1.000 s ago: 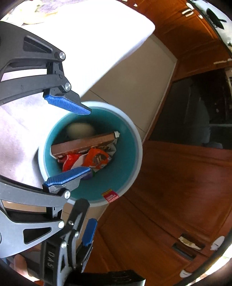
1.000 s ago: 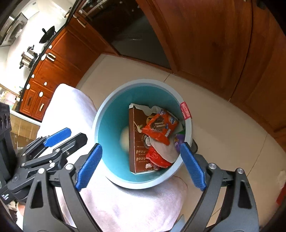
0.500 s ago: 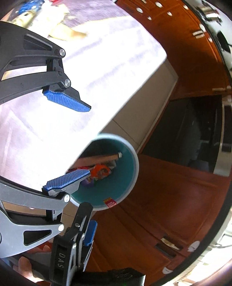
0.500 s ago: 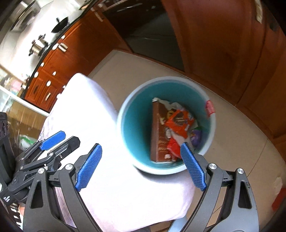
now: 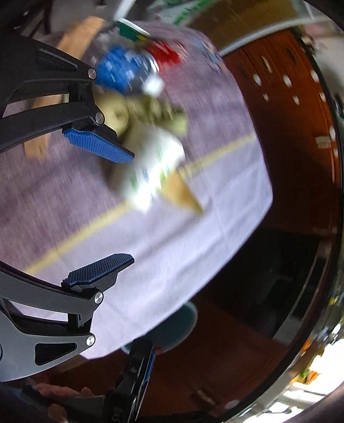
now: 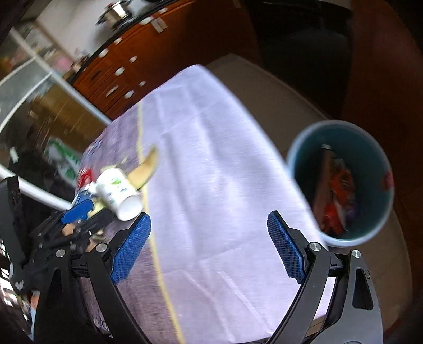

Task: Collect trash
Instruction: 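Swing both tools back toward the corn husk and paper cup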

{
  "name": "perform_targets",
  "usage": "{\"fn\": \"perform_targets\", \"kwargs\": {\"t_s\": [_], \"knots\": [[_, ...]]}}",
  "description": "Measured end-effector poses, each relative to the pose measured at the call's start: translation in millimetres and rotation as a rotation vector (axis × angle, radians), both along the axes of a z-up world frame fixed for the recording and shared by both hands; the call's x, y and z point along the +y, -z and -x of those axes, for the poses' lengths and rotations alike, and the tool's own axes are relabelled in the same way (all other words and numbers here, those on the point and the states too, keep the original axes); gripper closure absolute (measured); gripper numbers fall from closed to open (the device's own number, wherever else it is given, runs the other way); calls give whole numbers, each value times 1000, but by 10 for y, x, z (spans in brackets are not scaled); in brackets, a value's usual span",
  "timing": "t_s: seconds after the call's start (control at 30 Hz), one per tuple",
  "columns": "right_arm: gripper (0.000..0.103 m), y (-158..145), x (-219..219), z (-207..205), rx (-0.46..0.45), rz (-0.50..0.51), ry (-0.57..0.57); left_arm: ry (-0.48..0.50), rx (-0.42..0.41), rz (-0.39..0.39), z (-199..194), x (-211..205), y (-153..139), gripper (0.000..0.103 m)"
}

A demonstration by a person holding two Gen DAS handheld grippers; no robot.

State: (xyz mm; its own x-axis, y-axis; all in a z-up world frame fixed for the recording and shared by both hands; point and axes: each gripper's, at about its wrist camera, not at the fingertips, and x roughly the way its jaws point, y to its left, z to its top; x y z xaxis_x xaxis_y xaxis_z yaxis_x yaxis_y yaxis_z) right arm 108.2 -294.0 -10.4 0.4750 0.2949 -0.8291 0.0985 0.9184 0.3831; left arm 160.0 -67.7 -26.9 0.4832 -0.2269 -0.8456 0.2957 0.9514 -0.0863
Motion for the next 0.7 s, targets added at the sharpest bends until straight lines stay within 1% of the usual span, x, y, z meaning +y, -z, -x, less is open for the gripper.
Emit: {"fn": "perform_targets", "kwargs": {"t_s": [0.1,0.17,0.23,0.47,0.57,0.7], "knots": [[17,-8,313,-59,4,18,-55,-56,-2,-2,8,444,-6,31],[17,-6,455,-100,9,26,-79,-92,10,1,-4,707,48,31],[17,5,600,-164,18,32,-99,-106,25,17,-25,829,118,31],[17,145,1001,-414,57,42,-166,-101,45,44,-102,954,340,31],[17,175,1162,-542,57,36,-198,-98,62,63,-128,953,408,31],[17,248,1469,-765,50,20,-286,-92,71,80,-179,984,454,31]]}}
